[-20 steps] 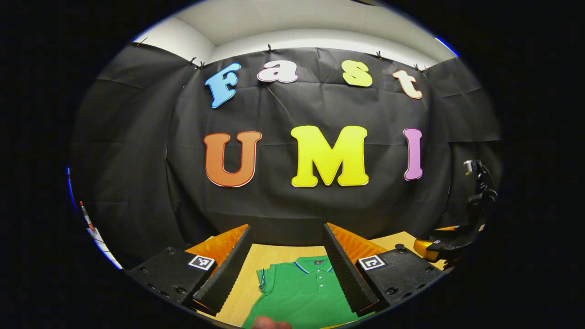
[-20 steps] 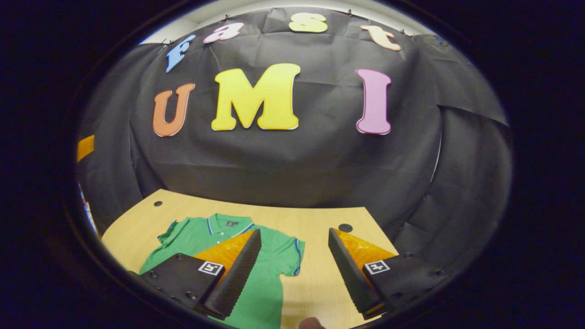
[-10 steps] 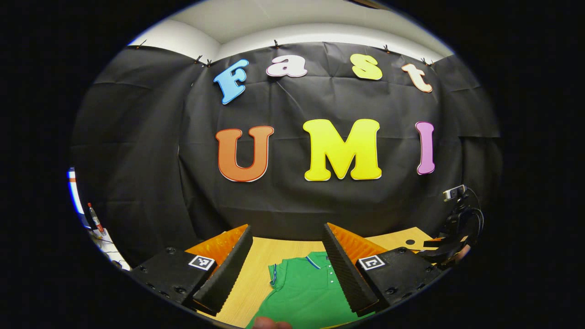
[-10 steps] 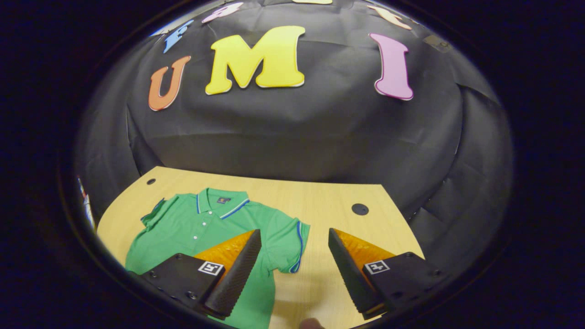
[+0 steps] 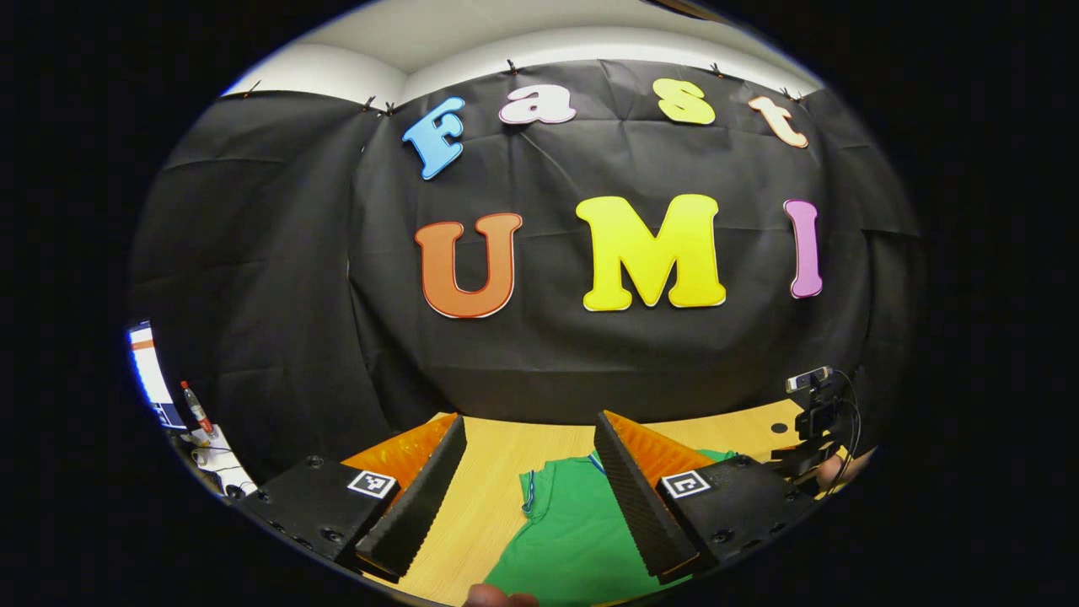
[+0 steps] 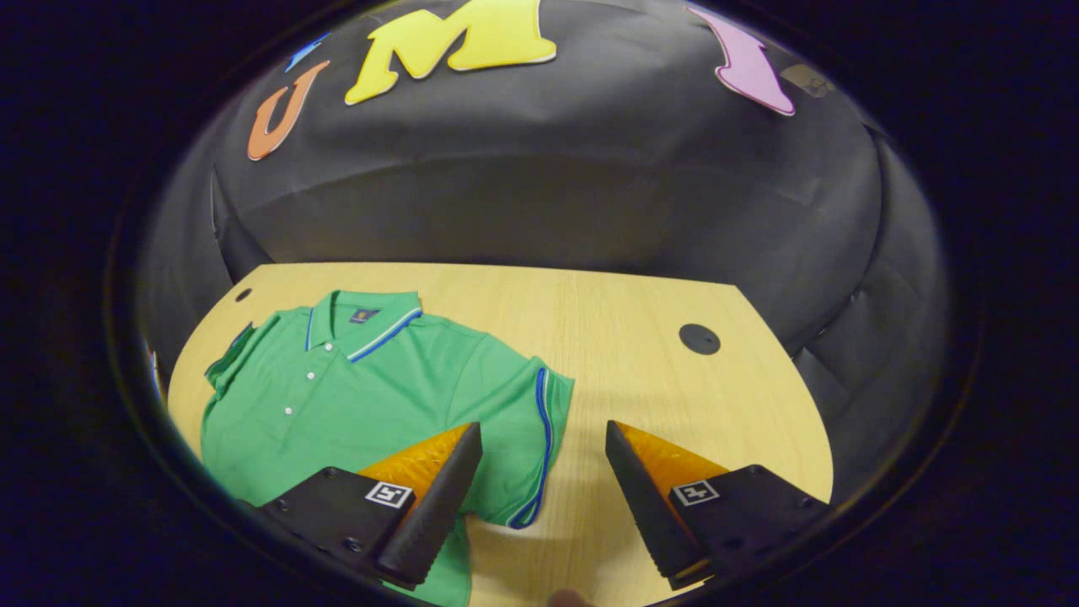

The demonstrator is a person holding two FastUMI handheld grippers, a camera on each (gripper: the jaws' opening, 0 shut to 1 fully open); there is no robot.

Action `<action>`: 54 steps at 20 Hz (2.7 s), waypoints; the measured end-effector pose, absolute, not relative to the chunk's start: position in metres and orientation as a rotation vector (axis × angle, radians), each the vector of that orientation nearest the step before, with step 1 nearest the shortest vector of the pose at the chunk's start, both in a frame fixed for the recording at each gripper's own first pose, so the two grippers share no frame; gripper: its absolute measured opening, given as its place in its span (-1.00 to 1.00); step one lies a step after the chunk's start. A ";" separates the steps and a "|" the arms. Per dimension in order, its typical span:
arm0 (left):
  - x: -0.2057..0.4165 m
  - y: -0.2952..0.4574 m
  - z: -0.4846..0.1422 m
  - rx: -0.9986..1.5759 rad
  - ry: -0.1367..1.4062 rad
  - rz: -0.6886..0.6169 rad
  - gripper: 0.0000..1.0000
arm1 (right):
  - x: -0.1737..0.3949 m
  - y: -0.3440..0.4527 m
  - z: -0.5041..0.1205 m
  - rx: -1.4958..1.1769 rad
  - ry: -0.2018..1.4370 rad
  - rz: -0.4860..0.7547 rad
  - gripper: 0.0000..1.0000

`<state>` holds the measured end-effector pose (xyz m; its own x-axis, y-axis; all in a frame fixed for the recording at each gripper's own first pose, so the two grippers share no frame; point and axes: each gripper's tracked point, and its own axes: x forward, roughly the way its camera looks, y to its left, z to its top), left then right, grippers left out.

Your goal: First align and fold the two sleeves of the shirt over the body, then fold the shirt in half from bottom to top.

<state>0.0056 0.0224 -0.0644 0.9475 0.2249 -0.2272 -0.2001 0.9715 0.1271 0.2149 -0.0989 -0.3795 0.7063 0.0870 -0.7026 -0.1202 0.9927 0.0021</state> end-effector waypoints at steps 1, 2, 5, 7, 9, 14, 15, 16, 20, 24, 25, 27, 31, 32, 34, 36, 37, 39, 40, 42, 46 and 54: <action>0.004 0.021 -0.066 0.105 0.247 0.216 0.96 | 0.219 -0.099 -0.384 -0.045 0.784 0.113 0.92; 0.005 0.020 -0.068 0.107 0.253 0.216 0.96 | 0.222 -0.100 -0.389 -0.044 0.787 0.111 0.92; 0.003 0.016 -0.077 0.110 0.279 0.214 0.96 | 0.233 -0.102 -0.402 -0.013 0.809 0.098 0.92; 0.002 0.015 -0.084 0.111 0.299 0.215 0.96 | 0.236 -0.103 -0.412 -0.005 0.836 0.091 0.91; 0.000 0.014 -0.090 0.108 0.317 0.215 0.96 | 0.240 -0.102 -0.413 0.008 0.834 0.103 0.73; 0.001 0.010 -0.093 0.101 0.328 0.208 0.96 | 0.245 -0.106 -0.416 0.015 0.871 0.097 -0.84; 0.000 0.011 -0.091 0.102 0.324 0.207 0.96 | 0.245 -0.108 -0.414 0.016 0.867 0.090 -0.91; 0.000 0.011 -0.092 0.101 0.324 0.208 0.96 | 0.245 -0.108 -0.411 0.023 0.860 0.086 -0.84; -0.003 0.021 -0.093 0.083 0.325 0.235 0.96 | 0.247 -0.106 -0.388 0.053 0.826 0.080 -0.91; -0.010 0.032 -0.093 0.061 0.317 0.261 0.96 | 0.250 -0.088 -0.357 0.051 0.771 0.097 -0.91; -0.012 0.034 -0.093 0.057 0.317 0.265 0.96 | 0.250 -0.079 -0.351 0.049 0.769 0.109 -0.91; -0.015 0.039 -0.092 0.050 0.316 0.272 0.96 | 0.250 -0.063 -0.342 0.032 0.759 0.121 -0.84; -0.025 0.054 -0.089 0.045 0.306 0.288 0.96 | 0.248 -0.018 -0.324 0.010 0.732 0.173 -0.84; -0.027 0.059 -0.089 0.042 0.305 0.296 0.96 | 0.247 -0.007 -0.322 0.004 0.729 0.187 -0.84; -0.033 0.070 -0.090 0.036 0.309 0.319 0.96 | 0.245 0.015 -0.322 -0.013 0.733 0.212 -0.84; -0.040 0.085 -0.088 0.028 0.307 0.345 0.96 | 0.243 0.034 -0.326 -0.022 0.744 0.229 -0.91; -0.042 0.092 -0.086 0.023 0.304 0.356 0.96 | 0.242 0.044 -0.327 -0.023 0.747 0.242 -0.91; -0.045 0.101 -0.088 0.014 0.304 0.360 0.96 | 0.237 0.066 -0.328 0.008 0.757 0.297 -0.82; -0.045 0.104 -0.091 0.014 0.314 0.354 0.96 | 0.235 0.070 -0.330 0.005 0.760 0.300 -0.45; -0.046 0.114 -0.093 0.017 0.320 0.346 0.96 | 0.234 0.073 -0.322 0.016 0.747 0.296 0.31; -0.040 0.118 -0.096 0.002 0.321 0.305 0.96 | 0.230 0.049 -0.294 0.018 0.687 0.221 0.70; -0.019 0.097 -0.109 -0.022 0.311 0.141 0.97 | 0.158 0.020 -0.195 -0.098 0.495 0.202 0.78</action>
<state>-0.0191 0.0972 -0.1094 0.9421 0.1352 -0.3068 -0.1420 0.9899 0.0001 0.1579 0.0204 -0.1950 0.8605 0.1686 -0.4807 -0.2158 0.9754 -0.0442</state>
